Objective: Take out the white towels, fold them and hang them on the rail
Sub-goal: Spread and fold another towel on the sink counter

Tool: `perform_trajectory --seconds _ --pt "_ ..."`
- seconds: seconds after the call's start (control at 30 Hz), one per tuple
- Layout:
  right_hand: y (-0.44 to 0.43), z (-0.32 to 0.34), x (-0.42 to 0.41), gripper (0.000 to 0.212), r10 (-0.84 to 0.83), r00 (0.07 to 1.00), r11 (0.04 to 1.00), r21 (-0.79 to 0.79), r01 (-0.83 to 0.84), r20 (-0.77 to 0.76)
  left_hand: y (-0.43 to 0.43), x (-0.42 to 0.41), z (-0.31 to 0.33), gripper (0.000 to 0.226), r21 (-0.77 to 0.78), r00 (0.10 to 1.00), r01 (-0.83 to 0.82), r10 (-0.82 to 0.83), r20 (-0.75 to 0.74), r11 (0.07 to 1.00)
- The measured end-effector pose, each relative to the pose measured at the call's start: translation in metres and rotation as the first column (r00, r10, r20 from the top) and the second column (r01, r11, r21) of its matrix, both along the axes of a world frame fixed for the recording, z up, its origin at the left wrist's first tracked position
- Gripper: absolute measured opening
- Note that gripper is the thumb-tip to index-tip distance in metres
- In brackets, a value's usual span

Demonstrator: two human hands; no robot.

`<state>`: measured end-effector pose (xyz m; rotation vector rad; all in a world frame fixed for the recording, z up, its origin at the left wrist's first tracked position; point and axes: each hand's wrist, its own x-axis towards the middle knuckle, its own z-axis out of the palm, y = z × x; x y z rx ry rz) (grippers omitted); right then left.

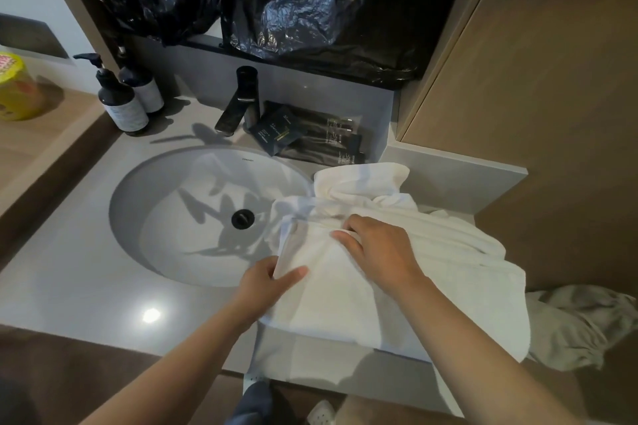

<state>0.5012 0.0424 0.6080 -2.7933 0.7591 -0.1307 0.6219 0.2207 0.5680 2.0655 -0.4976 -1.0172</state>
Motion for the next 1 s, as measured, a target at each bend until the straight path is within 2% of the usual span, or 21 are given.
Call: perform_trajectory --seconds 0.1,0.2,0.3,0.4,0.47,0.63,0.7,0.87,1.0 --pt "-0.004 0.004 -0.039 0.033 -0.080 0.995 0.993 -0.085 0.085 0.060 -0.010 0.004 0.001 0.027 -0.086 0.999 -0.046 0.044 -0.021 0.995" --pt "-0.014 0.005 -0.084 0.036 -0.143 0.983 0.973 -0.167 0.162 0.119 -0.018 0.005 -0.004 0.028 -0.072 0.999 -0.026 0.029 0.042 0.997" --pt "-0.026 0.008 -0.096 0.045 -0.135 0.972 0.947 -0.265 0.184 0.194 -0.020 -0.003 -0.012 0.030 -0.095 0.989 -0.025 0.038 0.141 0.995" --pt "-0.037 0.013 -0.084 0.045 -0.110 0.961 0.919 -0.341 0.196 0.255 -0.020 -0.006 -0.017 0.028 -0.136 0.982 -0.092 0.112 0.150 0.986" --pt "-0.040 0.009 -0.079 0.045 -0.126 0.962 0.911 -0.357 0.208 0.241 -0.023 -0.002 -0.017 0.036 -0.105 0.980 -0.143 0.156 0.125 0.984" --pt "-0.042 -0.001 -0.076 0.043 -0.166 0.953 0.900 -0.356 0.251 0.253 -0.031 0.006 -0.020 0.057 0.010 0.987 -0.150 0.149 0.055 0.989" --pt "-0.045 -0.001 -0.075 0.039 -0.163 0.955 0.909 -0.339 0.243 0.246 -0.036 0.010 -0.020 0.056 0.040 0.987 -0.148 0.145 0.073 0.988" --pt "-0.047 -0.007 -0.076 0.050 -0.208 0.952 0.916 -0.296 0.270 0.226 -0.049 0.024 -0.013 0.051 -0.097 0.968 -0.250 0.249 -0.026 0.963" --pt "-0.048 -0.010 -0.070 0.051 -0.275 0.933 0.903 -0.271 0.333 0.232 -0.056 0.019 -0.014 0.046 0.003 0.970 -0.241 0.241 0.044 0.970"
